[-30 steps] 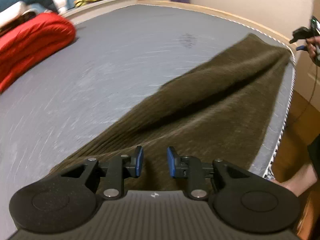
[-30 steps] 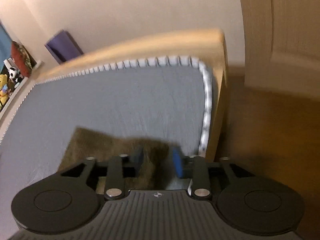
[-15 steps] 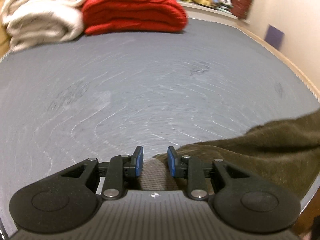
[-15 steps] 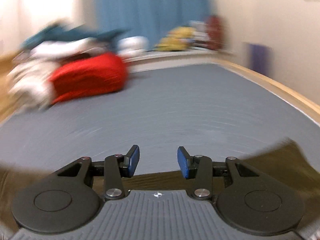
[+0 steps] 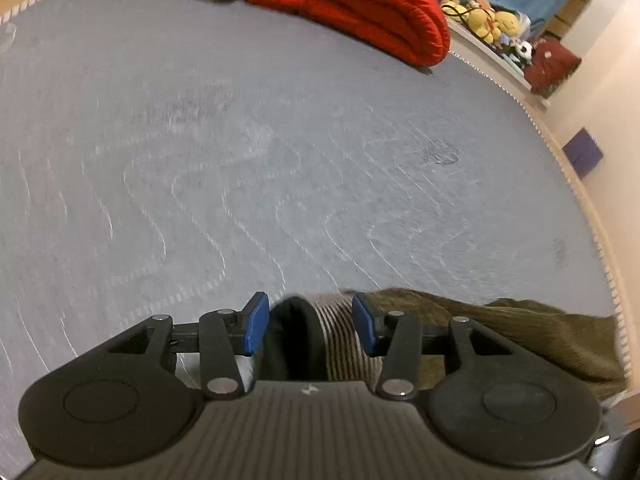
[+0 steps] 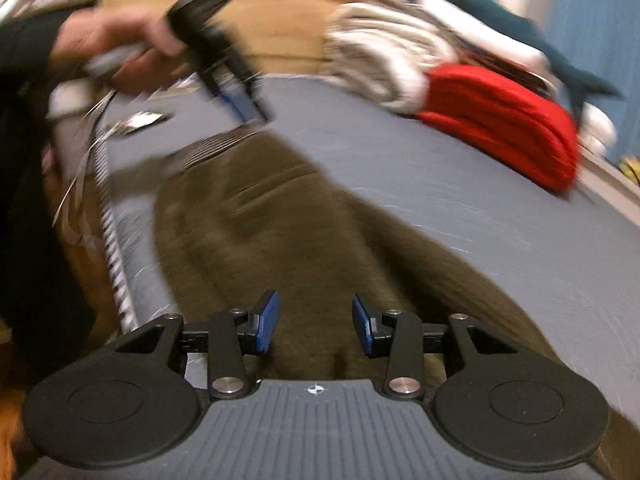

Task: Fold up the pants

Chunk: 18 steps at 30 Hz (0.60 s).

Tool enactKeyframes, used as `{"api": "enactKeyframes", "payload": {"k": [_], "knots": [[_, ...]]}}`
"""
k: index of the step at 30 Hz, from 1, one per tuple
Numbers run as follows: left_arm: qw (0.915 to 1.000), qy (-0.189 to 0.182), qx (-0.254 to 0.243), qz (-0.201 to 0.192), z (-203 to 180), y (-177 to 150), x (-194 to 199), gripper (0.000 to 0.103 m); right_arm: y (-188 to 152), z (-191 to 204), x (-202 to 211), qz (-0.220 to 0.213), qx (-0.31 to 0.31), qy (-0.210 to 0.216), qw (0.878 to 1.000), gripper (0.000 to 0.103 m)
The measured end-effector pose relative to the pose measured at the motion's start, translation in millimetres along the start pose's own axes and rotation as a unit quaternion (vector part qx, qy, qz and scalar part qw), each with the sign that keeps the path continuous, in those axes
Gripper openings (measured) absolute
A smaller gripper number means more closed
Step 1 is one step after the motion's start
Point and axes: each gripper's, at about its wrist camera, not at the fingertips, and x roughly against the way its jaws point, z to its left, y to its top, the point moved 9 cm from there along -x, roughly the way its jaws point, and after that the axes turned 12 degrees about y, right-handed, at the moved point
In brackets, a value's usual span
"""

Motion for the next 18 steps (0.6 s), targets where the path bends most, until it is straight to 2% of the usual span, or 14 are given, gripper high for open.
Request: {"api": "enactKeyframes", "payload": {"k": [5,10,13,14,15,17,18], "knots": [[0.9984,-0.046,0.003,0.034,-8.0,-11.4,-6.4,0.056,-11.9,0.7,-15.6,0.049,0.026,0.014,0.998,0.043],[0.9973,-0.056,0.009,0.047,-16.1,-12.3,-28.8,0.056,-24.7,-1.7,-21.5,0.062,0.029,0.027,0.997,0.044],[0.9978,-0.058,0.014,0.029,-16.9,-6.4,-29.2,0.043,-22.1,-3.4,-24.4,0.062,0.036,0.028,0.997,0.042],[0.9979,-0.06,0.009,0.022,-19.6,-5.6,-27.4,0.038,-21.4,-2.5,-28.6,0.061,0.041,0.029,0.997,0.032],[0.9981,-0.06,0.001,0.011,-19.5,-4.1,-23.1,0.031,-21.2,-1.4,-30.0,0.061,0.05,0.029,0.996,0.018],[0.9977,-0.066,0.012,-0.004,-14.3,1.7,-13.2,0.025,-14.9,-1.2,-27.6,0.05,0.066,0.024,0.996,0.007],[0.9972,-0.07,0.025,-0.013,-8.8,5.9,-6.9,0.016,-8.0,-0.3,-25.0,0.04,0.068,0.026,0.997,0.006]]}}
